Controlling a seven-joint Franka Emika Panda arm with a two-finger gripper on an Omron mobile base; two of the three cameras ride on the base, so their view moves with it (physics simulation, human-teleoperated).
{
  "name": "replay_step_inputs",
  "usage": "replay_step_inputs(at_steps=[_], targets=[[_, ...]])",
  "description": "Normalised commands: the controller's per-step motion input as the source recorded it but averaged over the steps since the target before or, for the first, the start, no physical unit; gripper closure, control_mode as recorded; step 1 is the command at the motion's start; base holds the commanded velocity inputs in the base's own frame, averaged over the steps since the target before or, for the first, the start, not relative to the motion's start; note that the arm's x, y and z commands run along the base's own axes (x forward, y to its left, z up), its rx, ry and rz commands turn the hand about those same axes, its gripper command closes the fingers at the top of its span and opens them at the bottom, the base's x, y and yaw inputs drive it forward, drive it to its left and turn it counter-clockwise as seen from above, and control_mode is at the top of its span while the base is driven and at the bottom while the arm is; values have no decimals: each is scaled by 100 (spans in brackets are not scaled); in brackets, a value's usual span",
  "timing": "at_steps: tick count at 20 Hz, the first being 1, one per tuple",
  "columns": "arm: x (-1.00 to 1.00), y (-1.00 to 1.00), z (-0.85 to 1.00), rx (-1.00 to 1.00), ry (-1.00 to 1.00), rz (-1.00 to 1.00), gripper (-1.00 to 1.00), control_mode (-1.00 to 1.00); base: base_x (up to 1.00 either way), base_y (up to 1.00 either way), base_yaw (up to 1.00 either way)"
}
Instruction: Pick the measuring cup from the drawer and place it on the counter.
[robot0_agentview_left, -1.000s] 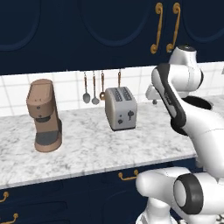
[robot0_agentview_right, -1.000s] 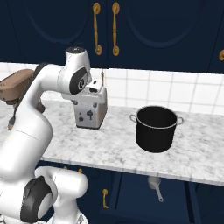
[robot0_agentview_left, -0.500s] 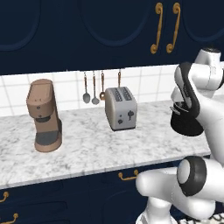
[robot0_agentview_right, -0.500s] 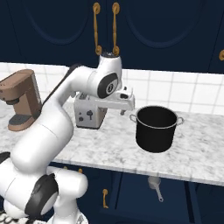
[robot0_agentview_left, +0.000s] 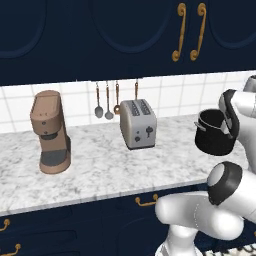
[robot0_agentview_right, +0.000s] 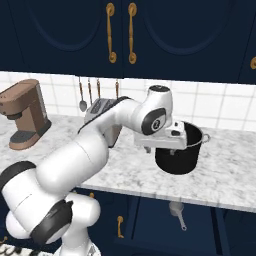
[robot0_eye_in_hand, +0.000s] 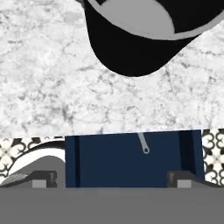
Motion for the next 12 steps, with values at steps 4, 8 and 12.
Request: replay_step_inputs(at_steps=[4,8,12], targets=[[-51,-86,-100,-5,0,0,-100,-100,0,0,0],[-72,-26,-81,0,-2,0,-100,-100,0,0,0],[-8,0,-60,0,0,0,-100,-100,0,0,0]])
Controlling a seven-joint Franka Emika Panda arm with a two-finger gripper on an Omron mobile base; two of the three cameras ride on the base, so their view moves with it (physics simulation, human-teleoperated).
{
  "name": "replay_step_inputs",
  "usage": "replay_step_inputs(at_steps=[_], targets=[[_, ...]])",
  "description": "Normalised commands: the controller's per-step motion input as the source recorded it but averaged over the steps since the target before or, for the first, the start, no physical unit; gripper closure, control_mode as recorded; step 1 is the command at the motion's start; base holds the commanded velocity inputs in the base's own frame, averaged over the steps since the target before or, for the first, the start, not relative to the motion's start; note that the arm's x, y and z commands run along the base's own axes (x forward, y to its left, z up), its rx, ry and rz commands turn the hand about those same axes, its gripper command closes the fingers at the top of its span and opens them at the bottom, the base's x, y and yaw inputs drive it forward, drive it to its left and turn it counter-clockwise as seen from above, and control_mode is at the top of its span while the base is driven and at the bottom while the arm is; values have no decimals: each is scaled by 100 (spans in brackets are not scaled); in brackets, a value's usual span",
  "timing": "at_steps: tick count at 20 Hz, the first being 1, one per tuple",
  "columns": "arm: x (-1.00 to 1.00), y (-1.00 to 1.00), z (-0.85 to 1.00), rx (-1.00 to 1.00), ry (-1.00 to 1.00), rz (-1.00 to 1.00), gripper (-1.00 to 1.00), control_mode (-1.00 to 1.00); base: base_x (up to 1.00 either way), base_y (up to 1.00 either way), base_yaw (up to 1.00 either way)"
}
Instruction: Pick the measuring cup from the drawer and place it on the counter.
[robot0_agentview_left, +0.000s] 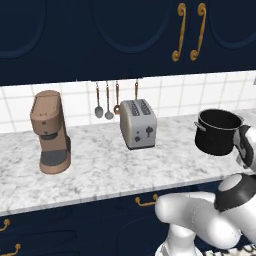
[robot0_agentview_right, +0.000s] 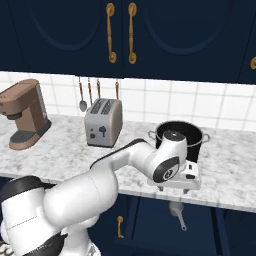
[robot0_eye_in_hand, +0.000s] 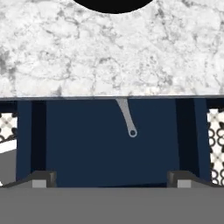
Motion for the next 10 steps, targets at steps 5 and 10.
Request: replay_step_inputs(at_steps=[5,10], targets=[[-15,-1,-64,0,-2,11,-100,-100,0,0,0],[-1,-12,-60,2,0,12,-100,-100,0,0,0]])
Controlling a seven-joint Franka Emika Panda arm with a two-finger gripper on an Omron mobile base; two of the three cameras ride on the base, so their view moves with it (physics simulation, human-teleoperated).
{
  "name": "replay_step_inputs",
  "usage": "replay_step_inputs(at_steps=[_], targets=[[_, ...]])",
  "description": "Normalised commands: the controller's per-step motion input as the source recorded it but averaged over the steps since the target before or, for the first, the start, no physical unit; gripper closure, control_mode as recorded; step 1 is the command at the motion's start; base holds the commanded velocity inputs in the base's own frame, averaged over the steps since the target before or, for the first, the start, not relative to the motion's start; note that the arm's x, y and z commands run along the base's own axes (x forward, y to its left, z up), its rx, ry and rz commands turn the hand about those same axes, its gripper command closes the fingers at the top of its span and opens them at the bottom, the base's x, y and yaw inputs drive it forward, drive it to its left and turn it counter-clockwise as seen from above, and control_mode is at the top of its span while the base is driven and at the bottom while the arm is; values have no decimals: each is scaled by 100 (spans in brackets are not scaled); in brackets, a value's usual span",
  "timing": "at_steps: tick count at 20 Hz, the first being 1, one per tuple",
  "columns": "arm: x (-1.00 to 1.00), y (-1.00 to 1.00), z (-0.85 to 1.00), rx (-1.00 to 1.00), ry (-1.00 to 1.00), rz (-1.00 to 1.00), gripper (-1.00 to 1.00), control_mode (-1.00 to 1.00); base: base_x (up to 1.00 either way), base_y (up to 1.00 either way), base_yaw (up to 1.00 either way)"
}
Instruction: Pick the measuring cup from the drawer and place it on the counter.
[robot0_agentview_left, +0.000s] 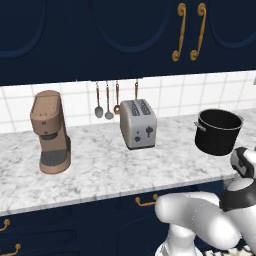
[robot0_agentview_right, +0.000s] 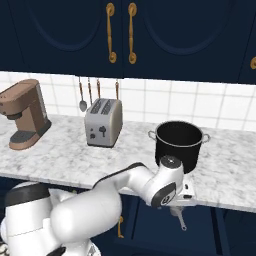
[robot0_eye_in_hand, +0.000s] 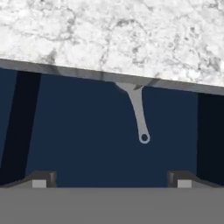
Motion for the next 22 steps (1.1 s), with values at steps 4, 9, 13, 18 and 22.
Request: replay_step_inputs(at_steps=[4,9,13,18,22], targets=[[-17,-9,-90,-1,10,12,-100,-100,0,0,0],[-46,-39,-77,0,5,8,-100,-100,0,0,0],[-47,-31,-38,0,0,0,-100,-100,0,0,0],[-34,-13,-3,0,6,0,-100,-100,0,0,0],[-38,-13,0,0,15,0,-100,-100,0,0,0]])
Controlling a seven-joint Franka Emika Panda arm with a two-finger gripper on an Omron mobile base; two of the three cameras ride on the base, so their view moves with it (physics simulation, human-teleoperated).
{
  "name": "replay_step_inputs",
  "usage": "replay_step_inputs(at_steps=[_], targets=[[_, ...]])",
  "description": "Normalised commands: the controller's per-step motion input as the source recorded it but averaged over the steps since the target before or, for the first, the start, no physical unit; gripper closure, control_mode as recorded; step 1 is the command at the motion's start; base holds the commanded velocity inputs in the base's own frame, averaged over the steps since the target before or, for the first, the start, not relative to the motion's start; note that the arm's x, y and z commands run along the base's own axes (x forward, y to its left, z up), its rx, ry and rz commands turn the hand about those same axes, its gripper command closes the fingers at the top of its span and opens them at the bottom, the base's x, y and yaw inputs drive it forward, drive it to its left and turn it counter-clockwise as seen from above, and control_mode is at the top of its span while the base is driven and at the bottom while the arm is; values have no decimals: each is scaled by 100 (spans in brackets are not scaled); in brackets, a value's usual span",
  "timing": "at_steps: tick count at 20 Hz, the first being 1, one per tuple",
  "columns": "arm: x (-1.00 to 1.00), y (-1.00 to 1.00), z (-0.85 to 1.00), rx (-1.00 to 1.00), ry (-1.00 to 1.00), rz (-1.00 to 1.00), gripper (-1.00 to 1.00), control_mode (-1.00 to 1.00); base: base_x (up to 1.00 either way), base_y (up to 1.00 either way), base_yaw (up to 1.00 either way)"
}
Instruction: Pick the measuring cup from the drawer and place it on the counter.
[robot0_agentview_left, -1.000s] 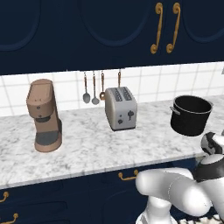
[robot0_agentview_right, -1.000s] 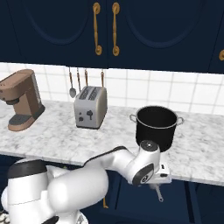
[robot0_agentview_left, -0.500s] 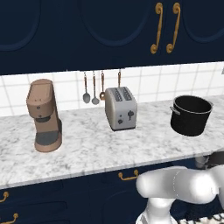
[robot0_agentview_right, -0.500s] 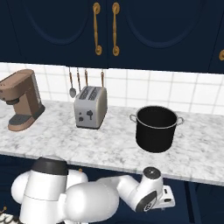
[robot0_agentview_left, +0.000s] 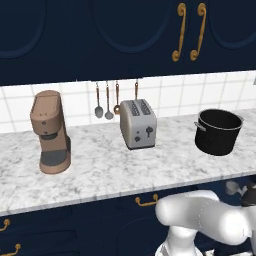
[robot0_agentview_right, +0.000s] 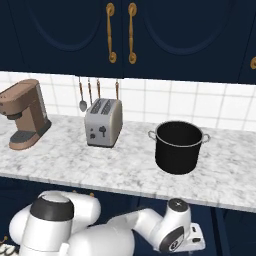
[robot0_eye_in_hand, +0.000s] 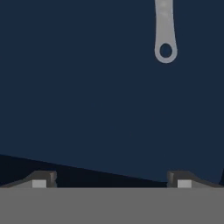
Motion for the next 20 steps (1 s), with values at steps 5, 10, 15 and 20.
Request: replay_step_inputs(at_steps=[5,10,15,20], targets=[[-45,-18,-3,0,19,0,-100,-100,0,0,0],[-67,-33,-18,0,16,0,-100,-100,0,0,0],[-78,-47,-22,0,12,0,-100,-100,0,0,0],[-67,-50,-11,0,5,0,-100,-100,0,0,0]])
